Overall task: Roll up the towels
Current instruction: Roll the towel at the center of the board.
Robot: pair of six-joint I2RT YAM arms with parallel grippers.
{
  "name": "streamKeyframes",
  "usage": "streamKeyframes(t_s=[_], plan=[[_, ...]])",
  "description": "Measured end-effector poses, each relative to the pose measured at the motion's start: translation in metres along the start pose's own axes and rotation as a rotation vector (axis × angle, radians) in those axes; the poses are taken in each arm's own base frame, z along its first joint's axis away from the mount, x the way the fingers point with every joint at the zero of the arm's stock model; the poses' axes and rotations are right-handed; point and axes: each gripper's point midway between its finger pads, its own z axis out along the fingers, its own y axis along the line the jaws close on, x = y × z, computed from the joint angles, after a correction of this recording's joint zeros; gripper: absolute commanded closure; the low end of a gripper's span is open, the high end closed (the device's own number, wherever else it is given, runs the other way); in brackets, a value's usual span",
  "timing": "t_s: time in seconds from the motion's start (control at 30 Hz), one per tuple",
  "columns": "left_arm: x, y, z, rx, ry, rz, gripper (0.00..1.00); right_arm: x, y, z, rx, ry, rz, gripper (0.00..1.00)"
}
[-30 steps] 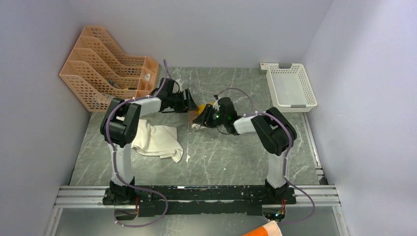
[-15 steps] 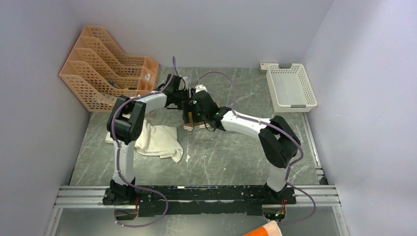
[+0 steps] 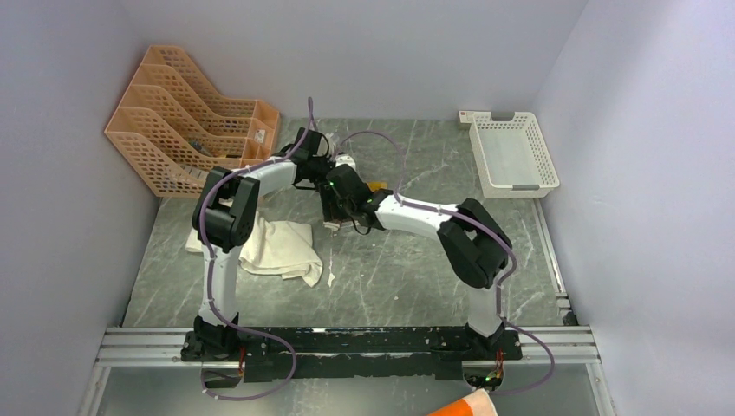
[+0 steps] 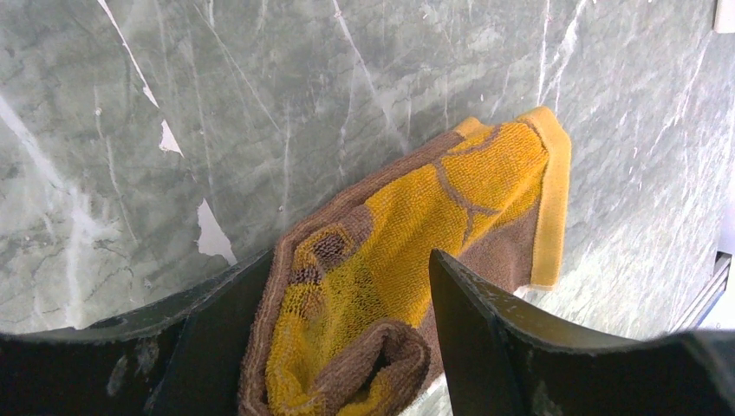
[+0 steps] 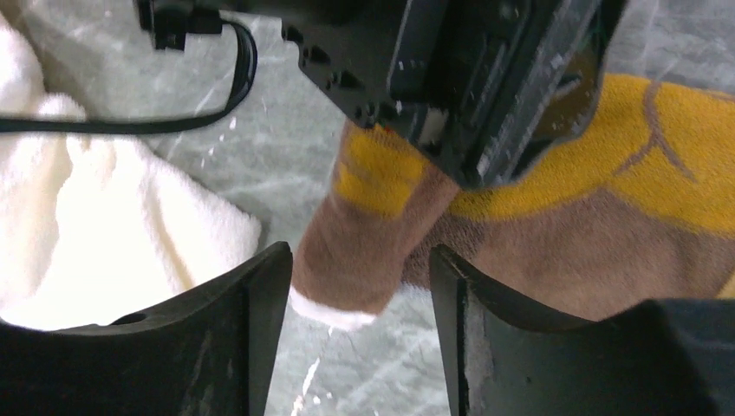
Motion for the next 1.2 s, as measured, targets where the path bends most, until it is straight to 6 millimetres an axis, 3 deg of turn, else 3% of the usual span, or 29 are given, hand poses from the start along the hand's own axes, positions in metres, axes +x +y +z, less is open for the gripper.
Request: streamKeyframes(t_s=[0.3, 0.5, 0.63, 0.83, 1.0, 1.07, 1.2], plan=[[0.000, 0.000, 0.001, -0.004, 0.013, -0.002, 0.23, -0.013, 0.009, 0.029, 0.019, -0.016, 0.083, 0.50], [-0.001, 0.000, 0.002, 0.002, 0.014, -0.005, 0.23, -0.011, -0.001, 0.039, 0.072, -0.009, 0.139, 0.76], [-0.002, 0.000, 0.002, 0.012, 0.014, -0.023, 0.22, -0.009, -0.009, 0.042, 0.102, -0.011, 0.184, 1.00], [-0.010, 0.008, -0.004, 0.038, 0.012, -0.075, 0.12, 0.003, -0.017, 0.041, 0.055, -0.036, 0.242, 1.00], [-0.035, 0.048, -0.027, 0.000, -0.046, -0.158, 0.06, 0.001, -0.026, 0.020, -0.152, -0.096, 0.384, 1.00], [-0.047, 0.071, -0.044, -0.029, -0.085, -0.205, 0.06, -0.005, -0.035, 0.016, -0.262, -0.126, 0.476, 1.00], [-0.061, 0.094, -0.080, -0.054, -0.159, -0.262, 0.08, -0.007, -0.044, 0.016, -0.457, -0.136, 0.625, 1.00]])
